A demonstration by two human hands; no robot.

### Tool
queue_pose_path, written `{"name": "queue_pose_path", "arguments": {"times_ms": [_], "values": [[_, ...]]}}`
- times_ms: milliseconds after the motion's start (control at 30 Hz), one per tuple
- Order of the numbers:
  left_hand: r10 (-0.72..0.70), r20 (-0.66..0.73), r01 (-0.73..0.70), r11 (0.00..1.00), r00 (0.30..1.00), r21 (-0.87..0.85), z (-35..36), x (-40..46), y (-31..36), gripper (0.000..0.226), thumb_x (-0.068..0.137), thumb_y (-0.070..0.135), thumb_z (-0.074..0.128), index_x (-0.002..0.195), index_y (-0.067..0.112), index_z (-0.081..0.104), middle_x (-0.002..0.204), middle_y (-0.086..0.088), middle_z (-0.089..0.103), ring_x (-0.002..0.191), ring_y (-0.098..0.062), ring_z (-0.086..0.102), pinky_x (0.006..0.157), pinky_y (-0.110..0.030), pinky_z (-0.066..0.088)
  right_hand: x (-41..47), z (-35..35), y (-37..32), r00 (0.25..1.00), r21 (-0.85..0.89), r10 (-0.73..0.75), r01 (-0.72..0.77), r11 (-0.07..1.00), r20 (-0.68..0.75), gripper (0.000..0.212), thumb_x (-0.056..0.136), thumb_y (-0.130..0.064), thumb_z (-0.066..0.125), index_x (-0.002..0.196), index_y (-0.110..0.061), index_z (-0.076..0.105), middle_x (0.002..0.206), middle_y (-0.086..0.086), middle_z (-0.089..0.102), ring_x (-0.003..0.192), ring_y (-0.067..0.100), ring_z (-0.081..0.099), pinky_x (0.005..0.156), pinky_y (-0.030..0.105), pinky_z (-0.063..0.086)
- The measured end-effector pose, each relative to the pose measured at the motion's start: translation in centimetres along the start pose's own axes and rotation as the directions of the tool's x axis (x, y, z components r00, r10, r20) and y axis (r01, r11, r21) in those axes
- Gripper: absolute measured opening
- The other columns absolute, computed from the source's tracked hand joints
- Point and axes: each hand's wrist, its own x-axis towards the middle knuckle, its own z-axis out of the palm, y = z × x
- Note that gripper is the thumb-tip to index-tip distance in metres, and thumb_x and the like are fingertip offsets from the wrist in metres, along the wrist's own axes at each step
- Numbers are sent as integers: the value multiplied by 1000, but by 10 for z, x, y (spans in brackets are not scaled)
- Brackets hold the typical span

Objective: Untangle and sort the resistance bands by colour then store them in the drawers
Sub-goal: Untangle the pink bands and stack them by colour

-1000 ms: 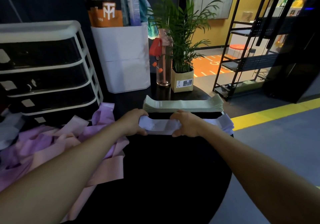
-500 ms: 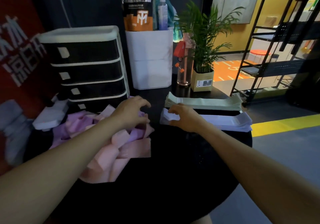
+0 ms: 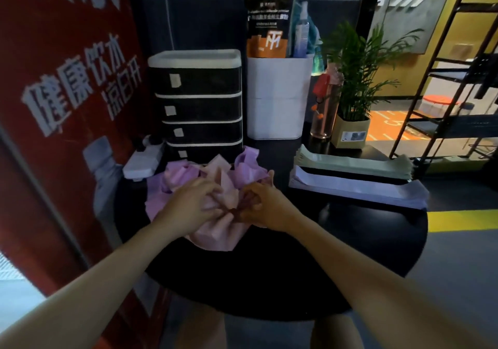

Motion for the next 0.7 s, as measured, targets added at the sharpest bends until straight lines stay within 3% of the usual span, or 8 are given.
{"name": "queue_pose_path", "arguments": {"times_ms": [100,167,233,333,467,567,633,700], "values": [[-49,-13,48,997,999,-62,1,-12,-10,49,64,38,61,105,13,67,107,-2,60,103,-11,50,85,-19,34,16,31,34,996,-12,-52,53,999,73,72,69,-78,52,84,-10,72,88,10,70,88,29,64,88,43,50],[-43,-39,40,996,998,-83,2,-15,-12,41,66,25,65,105,13,67,107,-3,60,103,-13,51,88,-24,38,12,29,28,997,-50,28,-25,998,69,48,72,-58,67,86,-13,72,87,1,68,88,20,62,89,33,50],[-46,-70,40,995,996,-92,5,-18,-12,38,72,18,73,109,18,66,109,2,57,103,-10,49,89,-24,41,4,18,4,998,-119,64,-64,991,-3,23,75,-31,76,86,-11,73,76,-14,61,82,6,57,88,8,41],[-93,-107,78,987,990,-139,12,-19,-15,46,73,5,74,115,19,63,109,8,50,102,-4,46,80,-10,35,8,14,-4,999,-72,38,-39,997,-16,22,78,-25,74,96,-12,70,93,-4,68,90,13,60,82,20,47],[-137,-124,116,980,983,-162,15,-14,-17,53,73,13,77,122,19,58,119,3,50,111,-12,48,88,-21,39,25,25,-6,999,-95,36,-33,995,37,31,74,-27,73,101,-20,59,103,4,61,92,21,59,83,39,51],[-143,-130,123,981,981,-150,14,-14,-20,59,70,16,77,125,14,55,123,-4,49,115,-19,47,89,-23,36,30,30,-8,998,-52,66,-65,997,17,36,78,-25,71,109,-17,55,99,0,60,90,18,58,83,35,51],[-142,-150,122,984,979,-131,12,-17,-24,67,64,37,74,125,15,55,122,-3,49,113,-18,47,89,-27,39,34,31,-12,997,43,82,-83,996,7,46,81,-22,70,121,-13,51,98,-2,59,89,15,58,83,29,50],[-160,-175,138,982,971,-131,12,-19,-29,70,60,41,76,123,18,56,120,-2,49,111,-18,47,89,-31,42,39,31,-17,998,39,64,-64,997,13,35,85,-16,65,118,-8,56,102,6,63,93,20,60,82,24,46]]}}
